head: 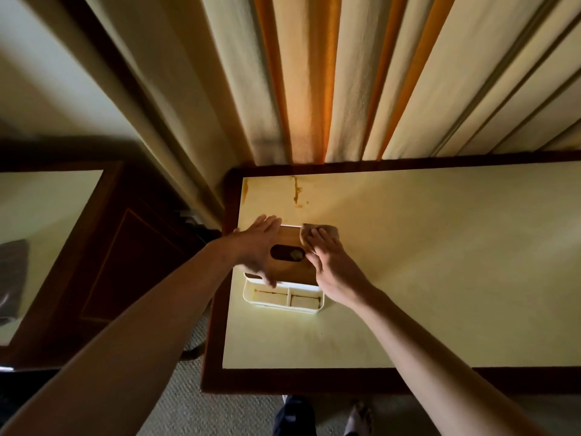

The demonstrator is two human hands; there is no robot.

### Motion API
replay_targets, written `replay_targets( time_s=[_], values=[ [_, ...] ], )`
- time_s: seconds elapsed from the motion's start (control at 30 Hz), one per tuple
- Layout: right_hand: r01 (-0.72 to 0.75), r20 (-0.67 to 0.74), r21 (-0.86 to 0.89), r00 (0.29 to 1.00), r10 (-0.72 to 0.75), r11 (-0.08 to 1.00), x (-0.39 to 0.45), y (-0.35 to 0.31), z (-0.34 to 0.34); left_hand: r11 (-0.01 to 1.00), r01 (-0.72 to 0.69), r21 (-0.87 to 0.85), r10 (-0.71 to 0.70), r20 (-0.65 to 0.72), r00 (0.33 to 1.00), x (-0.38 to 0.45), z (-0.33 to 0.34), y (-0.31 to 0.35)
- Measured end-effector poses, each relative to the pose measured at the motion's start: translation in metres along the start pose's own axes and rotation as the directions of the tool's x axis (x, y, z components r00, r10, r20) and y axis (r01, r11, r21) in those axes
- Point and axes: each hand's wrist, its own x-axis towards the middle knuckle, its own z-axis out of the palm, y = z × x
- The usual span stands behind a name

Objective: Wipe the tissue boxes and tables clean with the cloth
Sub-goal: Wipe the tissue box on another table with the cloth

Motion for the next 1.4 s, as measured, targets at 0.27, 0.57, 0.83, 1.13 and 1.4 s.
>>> replay_targets(
  time_s=[0.27, 0.57, 0.83, 1.13, 1.4],
  values=[
    [0.034, 0.01, -0.104, 0.999, -0.033, 0.994, 0.01, 0.012, 0.009, 0.997, 0.066, 0.026, -0.064, -0.068, 0.996, -0.001, 0.004, 0.008],
    [0.177, 0.007, -0.117, 0.984, -0.178, 0.977, -0.037, 0.007, 0.027, 0.996, 0.078, 0.054, -0.074, -0.063, 0.995, 0.0, -0.001, 0.013],
    [0.112, 0.041, -0.082, 0.993, -0.109, 0.99, -0.062, 0.001, 0.031, 0.998, 0.069, 0.006, -0.069, -0.043, 0.997, -0.002, 0.002, 0.011],
    [0.035, 0.085, -0.225, 0.996, -0.016, 0.974, -0.007, 0.002, 0.005, 0.998, 0.056, 0.006, -0.056, -0.026, 0.998, -0.001, 0.003, 0.008],
    [0.005, 0.154, -0.275, 0.987, 0.039, 0.961, 0.013, 0.004, -0.008, 0.998, 0.055, 0.001, -0.055, -0.026, 0.998, -0.004, 0.001, 0.01]
  ],
)
